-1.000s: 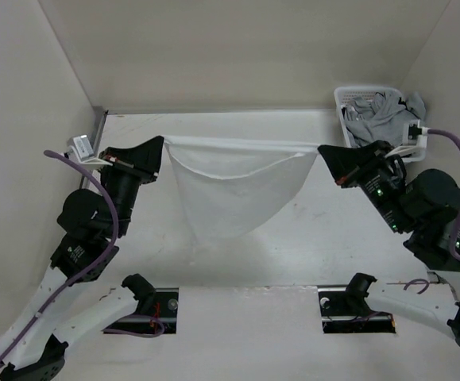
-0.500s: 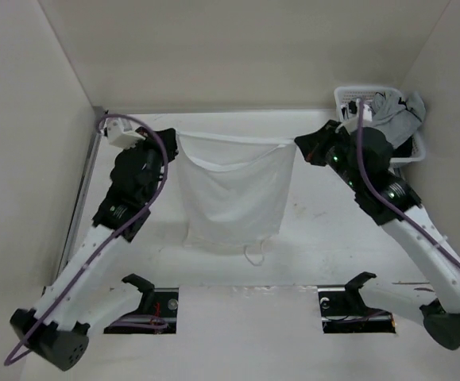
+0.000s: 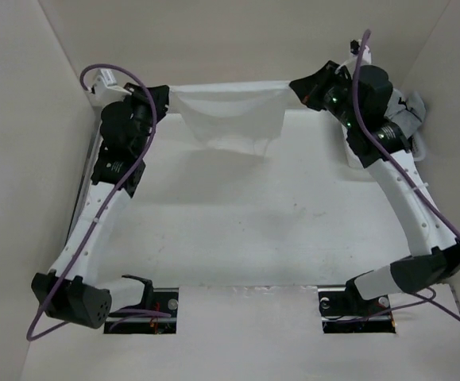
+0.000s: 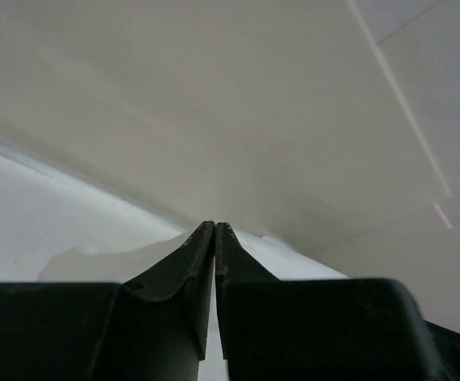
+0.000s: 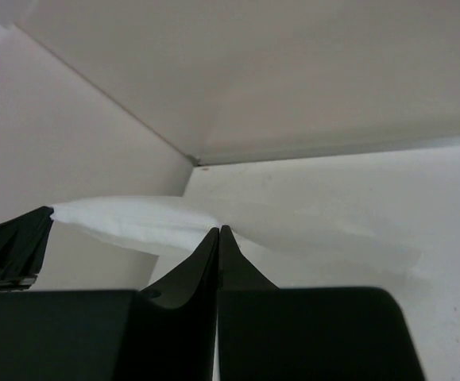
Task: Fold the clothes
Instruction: Flatten the tank top out
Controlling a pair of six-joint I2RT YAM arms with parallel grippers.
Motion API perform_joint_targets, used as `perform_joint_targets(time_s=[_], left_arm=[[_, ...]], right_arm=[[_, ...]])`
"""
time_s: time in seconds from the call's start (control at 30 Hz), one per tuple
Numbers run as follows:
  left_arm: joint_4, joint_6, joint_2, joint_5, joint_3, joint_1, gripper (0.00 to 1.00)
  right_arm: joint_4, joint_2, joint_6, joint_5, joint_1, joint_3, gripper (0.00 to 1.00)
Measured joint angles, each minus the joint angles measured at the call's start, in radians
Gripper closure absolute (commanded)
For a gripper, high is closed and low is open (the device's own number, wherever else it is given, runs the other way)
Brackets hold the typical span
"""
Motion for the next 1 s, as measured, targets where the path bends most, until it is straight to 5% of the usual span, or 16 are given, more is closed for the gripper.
perform_joint_targets(time_s=[0.13, 0.3, 0.63, 0.8, 1.0], left_arm=[[0.076, -0.006, -0.128, 0.012, -0.099, 0.002, 0.96], [0.154, -0.035, -0.254, 0.03, -0.434, 0.005, 0.95], [0.13, -0.08, -0.325, 0.133, -1.042, 0.063, 0.95], [0.099, -0.109, -0.436, 0.188, -1.171, 0.072, 0.95], [-0.072, -0.136, -0.732, 0.219, -1.193, 0.074, 0.94]], right_arm=[[0.069, -0.122, 0.001, -0.008, 0.001, -0.111, 0.99], [0.217, -0.248, 0.031, -0.019, 0.014, -0.482, 0.98], [0.425, -0.179, 0.136, -0.038, 0.079, -1.225, 0.99], [0.516, -0.201, 0.197, -0.029, 0.15, -1.384, 0.99], [0.513, -0.418, 0.307, 0.022, 0.311, -1.516, 0.99]])
